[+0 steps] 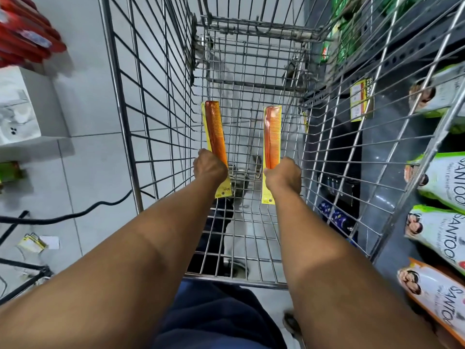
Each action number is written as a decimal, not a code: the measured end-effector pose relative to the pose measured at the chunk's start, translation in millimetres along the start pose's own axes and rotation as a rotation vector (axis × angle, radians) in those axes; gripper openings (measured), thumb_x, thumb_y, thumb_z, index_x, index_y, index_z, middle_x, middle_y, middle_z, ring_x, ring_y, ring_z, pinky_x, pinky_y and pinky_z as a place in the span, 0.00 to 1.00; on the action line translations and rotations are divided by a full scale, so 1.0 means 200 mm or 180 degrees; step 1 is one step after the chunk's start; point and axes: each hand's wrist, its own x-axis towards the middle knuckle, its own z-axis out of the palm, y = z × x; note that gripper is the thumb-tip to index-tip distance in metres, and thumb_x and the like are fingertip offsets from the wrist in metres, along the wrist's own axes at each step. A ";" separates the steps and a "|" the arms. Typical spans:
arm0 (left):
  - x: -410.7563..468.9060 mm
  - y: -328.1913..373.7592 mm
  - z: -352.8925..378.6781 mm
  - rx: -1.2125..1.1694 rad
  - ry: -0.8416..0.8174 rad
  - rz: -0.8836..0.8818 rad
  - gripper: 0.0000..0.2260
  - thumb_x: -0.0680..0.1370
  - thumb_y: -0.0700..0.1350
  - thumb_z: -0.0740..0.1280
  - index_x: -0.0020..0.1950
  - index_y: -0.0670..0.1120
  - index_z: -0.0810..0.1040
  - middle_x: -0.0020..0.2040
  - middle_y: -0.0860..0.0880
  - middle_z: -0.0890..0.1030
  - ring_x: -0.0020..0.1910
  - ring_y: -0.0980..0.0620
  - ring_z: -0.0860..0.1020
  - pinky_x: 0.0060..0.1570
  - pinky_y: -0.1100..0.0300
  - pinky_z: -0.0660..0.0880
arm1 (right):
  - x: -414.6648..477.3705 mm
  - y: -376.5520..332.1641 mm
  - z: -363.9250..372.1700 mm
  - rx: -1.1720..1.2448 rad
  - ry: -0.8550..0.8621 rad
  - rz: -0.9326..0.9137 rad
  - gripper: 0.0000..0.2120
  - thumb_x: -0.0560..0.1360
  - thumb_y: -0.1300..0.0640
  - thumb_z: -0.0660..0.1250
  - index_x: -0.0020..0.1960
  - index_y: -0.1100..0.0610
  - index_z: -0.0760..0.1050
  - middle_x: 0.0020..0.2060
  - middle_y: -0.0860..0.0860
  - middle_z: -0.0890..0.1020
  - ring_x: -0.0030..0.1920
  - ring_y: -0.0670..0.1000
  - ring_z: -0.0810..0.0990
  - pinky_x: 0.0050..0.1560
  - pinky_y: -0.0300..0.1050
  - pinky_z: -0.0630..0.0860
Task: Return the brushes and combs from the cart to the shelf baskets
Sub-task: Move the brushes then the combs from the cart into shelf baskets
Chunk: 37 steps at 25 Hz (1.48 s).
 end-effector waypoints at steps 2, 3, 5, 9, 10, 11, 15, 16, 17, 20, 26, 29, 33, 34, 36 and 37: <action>-0.01 0.00 -0.02 -0.0124 0.0041 -0.0001 0.13 0.73 0.38 0.72 0.55 0.40 0.72 0.53 0.39 0.79 0.50 0.40 0.79 0.48 0.50 0.80 | 0.00 0.04 -0.03 0.0118 -0.0080 -0.0049 0.11 0.72 0.55 0.72 0.51 0.58 0.75 0.48 0.56 0.82 0.39 0.57 0.77 0.32 0.42 0.67; -0.03 0.00 -0.03 -0.0192 0.0024 0.0015 0.11 0.73 0.38 0.72 0.51 0.41 0.73 0.51 0.40 0.80 0.48 0.41 0.79 0.44 0.51 0.80 | -0.01 0.06 -0.04 0.0255 -0.0145 -0.0106 0.09 0.73 0.55 0.71 0.50 0.57 0.76 0.47 0.56 0.82 0.36 0.55 0.76 0.29 0.41 0.65; -0.05 0.02 -0.05 -0.0442 -0.0079 0.0087 0.10 0.71 0.38 0.73 0.47 0.43 0.73 0.48 0.42 0.80 0.45 0.43 0.79 0.37 0.54 0.78 | -0.01 0.09 -0.06 0.0522 -0.0280 -0.0213 0.06 0.75 0.55 0.68 0.49 0.56 0.78 0.45 0.55 0.83 0.32 0.50 0.75 0.27 0.39 0.65; -0.15 0.06 -0.13 -0.1327 -0.0376 0.0238 0.08 0.67 0.37 0.71 0.45 0.42 0.79 0.40 0.43 0.81 0.39 0.41 0.81 0.34 0.54 0.78 | -0.06 0.06 -0.16 0.0905 -0.0533 -0.0212 0.12 0.77 0.55 0.61 0.56 0.61 0.74 0.52 0.60 0.80 0.45 0.58 0.78 0.41 0.48 0.75; -0.18 0.07 -0.15 -0.1443 -0.0340 0.0293 0.06 0.67 0.37 0.69 0.43 0.41 0.79 0.38 0.43 0.80 0.36 0.42 0.80 0.31 0.56 0.77 | -0.08 0.06 -0.19 0.1018 -0.0590 -0.0177 0.14 0.77 0.57 0.60 0.60 0.63 0.72 0.55 0.61 0.79 0.50 0.60 0.78 0.48 0.53 0.77; -0.22 0.07 -0.17 -0.1537 -0.0345 0.0303 0.05 0.68 0.37 0.68 0.43 0.41 0.79 0.37 0.43 0.80 0.33 0.44 0.79 0.28 0.58 0.75 | -0.11 0.05 -0.22 0.1155 -0.0664 -0.0139 0.15 0.77 0.59 0.60 0.61 0.64 0.71 0.57 0.62 0.77 0.54 0.61 0.77 0.54 0.57 0.76; -0.40 0.06 -0.28 -0.1891 -0.0463 0.0513 0.04 0.72 0.35 0.66 0.38 0.41 0.74 0.34 0.43 0.76 0.28 0.46 0.75 0.18 0.64 0.70 | -0.29 0.04 -0.42 0.1469 -0.0791 -0.0278 0.14 0.77 0.54 0.60 0.54 0.64 0.75 0.35 0.56 0.78 0.36 0.52 0.76 0.37 0.45 0.74; -0.46 0.04 -0.31 -0.1953 -0.0512 0.0597 0.06 0.72 0.35 0.65 0.36 0.42 0.73 0.32 0.43 0.75 0.26 0.46 0.74 0.17 0.65 0.70 | -0.36 0.05 -0.47 0.1516 -0.0739 -0.0350 0.14 0.77 0.52 0.61 0.54 0.63 0.75 0.32 0.54 0.75 0.33 0.51 0.74 0.33 0.43 0.71; -0.52 0.04 -0.34 -0.2010 -0.0549 0.0673 0.08 0.73 0.34 0.65 0.35 0.42 0.72 0.31 0.43 0.75 0.23 0.47 0.74 0.16 0.66 0.68 | -0.41 0.05 -0.52 0.1598 -0.0695 -0.0384 0.14 0.78 0.52 0.61 0.54 0.63 0.75 0.33 0.53 0.75 0.33 0.52 0.74 0.33 0.42 0.70; -0.71 0.03 -0.45 -0.2106 -0.0620 0.0959 0.10 0.75 0.34 0.65 0.34 0.41 0.73 0.29 0.43 0.75 0.16 0.51 0.73 0.14 0.68 0.66 | -0.59 0.06 -0.66 0.1824 -0.0629 -0.0470 0.08 0.78 0.56 0.61 0.52 0.60 0.73 0.32 0.52 0.71 0.30 0.51 0.69 0.20 0.34 0.66; -1.09 0.08 -0.68 -0.1980 -0.0837 0.1624 0.05 0.75 0.34 0.64 0.39 0.37 0.74 0.35 0.41 0.75 0.26 0.48 0.73 0.21 0.63 0.69 | -0.92 0.17 -0.94 0.2538 -0.0347 -0.0699 0.09 0.77 0.55 0.63 0.53 0.58 0.77 0.40 0.54 0.72 0.37 0.53 0.71 0.29 0.41 0.67; -1.28 0.12 -0.75 -0.1708 -0.0804 0.1894 0.04 0.76 0.37 0.65 0.41 0.39 0.76 0.35 0.43 0.76 0.27 0.49 0.74 0.18 0.66 0.67 | -1.07 0.27 -1.06 0.3066 -0.0319 -0.0697 0.06 0.76 0.55 0.64 0.49 0.56 0.75 0.39 0.57 0.72 0.37 0.54 0.72 0.30 0.41 0.71; -1.58 0.15 -0.77 -0.1707 -0.1046 0.2328 0.06 0.73 0.36 0.67 0.37 0.45 0.75 0.33 0.48 0.76 0.27 0.54 0.75 0.20 0.66 0.72 | -1.27 0.47 -1.22 0.3595 -0.0037 -0.0846 0.05 0.76 0.57 0.65 0.42 0.56 0.77 0.31 0.54 0.77 0.28 0.52 0.75 0.29 0.41 0.72; -1.66 0.14 -0.75 -0.1684 -0.1121 0.2418 0.08 0.73 0.36 0.67 0.36 0.46 0.74 0.32 0.49 0.76 0.24 0.56 0.76 0.19 0.66 0.73 | -1.32 0.54 -1.25 0.3685 0.0042 -0.0845 0.06 0.76 0.57 0.65 0.40 0.56 0.77 0.30 0.53 0.77 0.28 0.52 0.75 0.30 0.42 0.73; -1.81 0.12 -0.70 -0.1543 -0.1262 0.2590 0.08 0.73 0.37 0.67 0.34 0.46 0.74 0.31 0.49 0.76 0.19 0.60 0.75 0.17 0.68 0.72 | -1.40 0.68 -1.30 0.3834 0.0166 -0.0844 0.07 0.75 0.56 0.65 0.39 0.55 0.76 0.33 0.54 0.78 0.33 0.54 0.75 0.36 0.48 0.73; -1.88 0.11 -0.66 -0.1466 -0.1332 0.2672 0.09 0.73 0.37 0.67 0.34 0.47 0.74 0.31 0.50 0.76 0.18 0.60 0.75 0.17 0.67 0.72 | -1.44 0.76 -1.32 0.3904 0.0243 -0.0842 0.06 0.75 0.56 0.65 0.40 0.55 0.76 0.35 0.55 0.78 0.35 0.55 0.75 0.37 0.49 0.72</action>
